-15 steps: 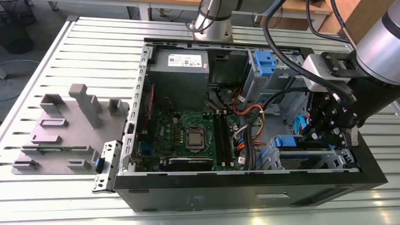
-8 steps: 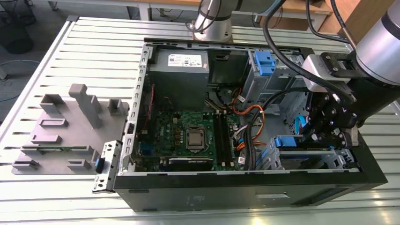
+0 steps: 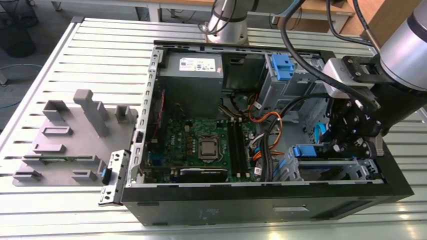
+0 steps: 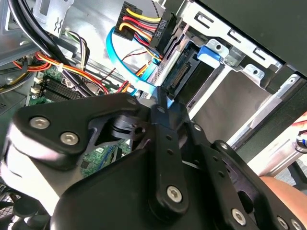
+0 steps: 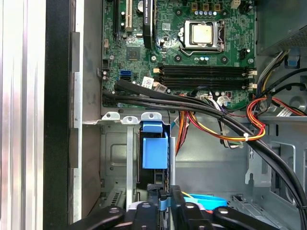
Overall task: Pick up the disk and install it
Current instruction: 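Insert the first disk wire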
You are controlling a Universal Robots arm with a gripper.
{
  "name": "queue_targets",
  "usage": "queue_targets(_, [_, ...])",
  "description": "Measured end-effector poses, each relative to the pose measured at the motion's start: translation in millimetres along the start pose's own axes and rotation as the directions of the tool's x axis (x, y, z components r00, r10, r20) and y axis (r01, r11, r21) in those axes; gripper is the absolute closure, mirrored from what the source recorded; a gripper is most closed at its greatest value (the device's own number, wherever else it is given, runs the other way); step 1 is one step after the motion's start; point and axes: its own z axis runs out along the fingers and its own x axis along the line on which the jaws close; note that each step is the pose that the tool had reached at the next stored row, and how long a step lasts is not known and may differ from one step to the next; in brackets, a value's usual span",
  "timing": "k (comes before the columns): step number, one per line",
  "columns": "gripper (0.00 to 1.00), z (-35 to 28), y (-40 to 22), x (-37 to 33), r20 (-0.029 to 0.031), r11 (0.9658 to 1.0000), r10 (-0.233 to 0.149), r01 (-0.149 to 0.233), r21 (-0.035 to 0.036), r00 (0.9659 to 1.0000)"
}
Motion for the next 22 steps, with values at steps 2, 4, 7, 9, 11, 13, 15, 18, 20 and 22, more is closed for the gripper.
queue_targets(2, [0.69,0.0,0.0,0.0,0.0000,1.0000,0.000,0.000,0.0000,1.0000])
queue_targets(4, [0.69,0.1,0.0,0.0,0.0000,1.0000,0.000,0.000,0.0000,1.0000])
queue_targets(7, [0.69,-0.2,0.0,0.0,0.0003,1.0000,0.000,0.000,0.0000,1.0000])
queue_targets(9, [0.69,-2.2,0.0,-0.1,0.0000,1.0000,0.000,0.000,0.0000,1.0000])
queue_targets(11, [0.69,-6.0,0.1,-0.2,0.0001,1.0000,0.000,0.000,0.0000,1.0000])
queue_targets(13, [0.69,-10.3,0.1,-0.3,0.0001,1.0000,0.000,0.000,0.0000,1.0000])
queue_targets(15, [0.69,-13.4,0.2,-0.3,0.0000,1.0000,0.000,0.000,0.0000,1.0000])
queue_targets(18, [0.69,-13.5,0.1,-0.3,0.0003,1.0000,0.000,0.000,0.0000,1.0000])
queue_targets(20, [0.69,-13.6,-1.1,-0.3,0.0000,1.0000,0.000,0.000,0.0000,1.0000])
queue_targets(22, [0.69,-13.6,-3.8,-0.3,0.0000,1.0000,0.000,0.000,0.0000,1.0000])
